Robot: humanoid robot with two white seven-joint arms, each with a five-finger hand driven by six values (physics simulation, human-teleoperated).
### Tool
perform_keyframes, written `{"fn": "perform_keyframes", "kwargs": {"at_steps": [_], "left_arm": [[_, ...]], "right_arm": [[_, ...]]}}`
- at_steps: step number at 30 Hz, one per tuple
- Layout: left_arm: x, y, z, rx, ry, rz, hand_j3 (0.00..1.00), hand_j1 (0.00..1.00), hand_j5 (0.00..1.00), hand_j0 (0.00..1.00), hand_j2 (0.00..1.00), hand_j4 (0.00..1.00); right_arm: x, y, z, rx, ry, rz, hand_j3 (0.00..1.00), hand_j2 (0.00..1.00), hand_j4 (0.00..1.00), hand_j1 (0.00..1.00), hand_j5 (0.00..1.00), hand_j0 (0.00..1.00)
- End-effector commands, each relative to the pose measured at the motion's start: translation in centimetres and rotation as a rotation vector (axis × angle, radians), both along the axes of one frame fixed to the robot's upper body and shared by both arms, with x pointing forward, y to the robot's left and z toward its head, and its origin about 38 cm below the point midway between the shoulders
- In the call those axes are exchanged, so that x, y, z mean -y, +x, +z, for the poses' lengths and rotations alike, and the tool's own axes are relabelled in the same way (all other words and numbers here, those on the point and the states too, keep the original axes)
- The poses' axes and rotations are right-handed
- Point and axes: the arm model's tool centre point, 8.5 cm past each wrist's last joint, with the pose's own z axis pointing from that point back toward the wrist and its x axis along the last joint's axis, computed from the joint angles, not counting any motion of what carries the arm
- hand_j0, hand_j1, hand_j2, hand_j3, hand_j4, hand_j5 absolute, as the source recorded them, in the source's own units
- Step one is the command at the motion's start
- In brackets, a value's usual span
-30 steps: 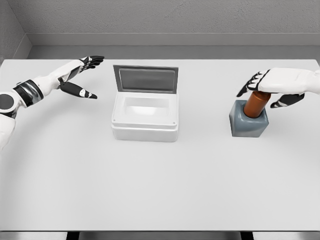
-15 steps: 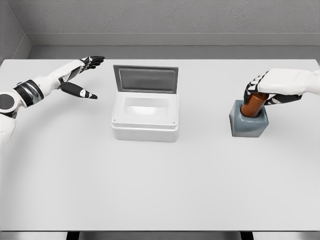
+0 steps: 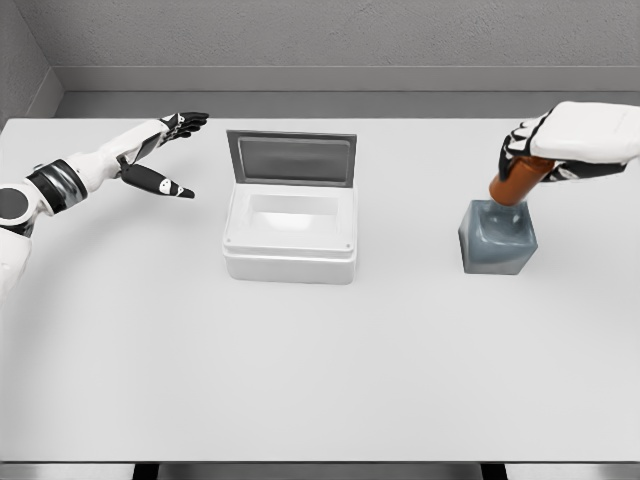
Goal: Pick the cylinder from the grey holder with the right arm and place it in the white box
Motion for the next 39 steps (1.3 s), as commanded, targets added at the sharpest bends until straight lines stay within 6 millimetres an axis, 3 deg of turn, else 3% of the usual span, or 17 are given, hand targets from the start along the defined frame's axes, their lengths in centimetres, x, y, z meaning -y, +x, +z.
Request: {"fn": "perform_keyframes", "kwargs": {"at_steps": [1,7,21,25,39], "left_arm": [[-0.1,0.0,0.1,0.001,-0.008,0.004,1.00,1.00,1.00,1.00,1.00,1.00],[-0.1,0.0,0.1,0.002,-0.008,0.005,1.00,1.00,1.00,1.00,1.00,1.00],[-0.1,0.0,0.1,0.002,-0.008,0.005,1.00,1.00,1.00,1.00,1.00,1.00],[-0.1,0.0,0.0,0.000,-0.008,0.005,1.00,1.00,1.00,1.00,1.00,1.00],[0.0,0.1,0.2,0.003,-0.011,0.003,1.00,1.00,1.00,1.00,1.00,1.00]], "right_arm": [[-0.6,-0.1,0.6,0.011,0.015,0.014,0.39,0.39,0.39,0.39,0.39,0.39],[-2.0,-0.2,0.6,0.013,0.022,0.054,0.39,0.39,0.39,0.39,0.39,0.39],[-8.2,0.4,0.9,0.028,0.066,0.200,0.37,0.37,0.37,0.37,0.37,0.37],[-9.1,0.5,1.0,0.029,0.072,0.221,0.37,0.37,0.37,0.37,0.37,0.37],[-15.8,0.5,0.1,0.003,0.090,0.367,0.37,0.37,0.37,0.37,0.37,0.37]]}}
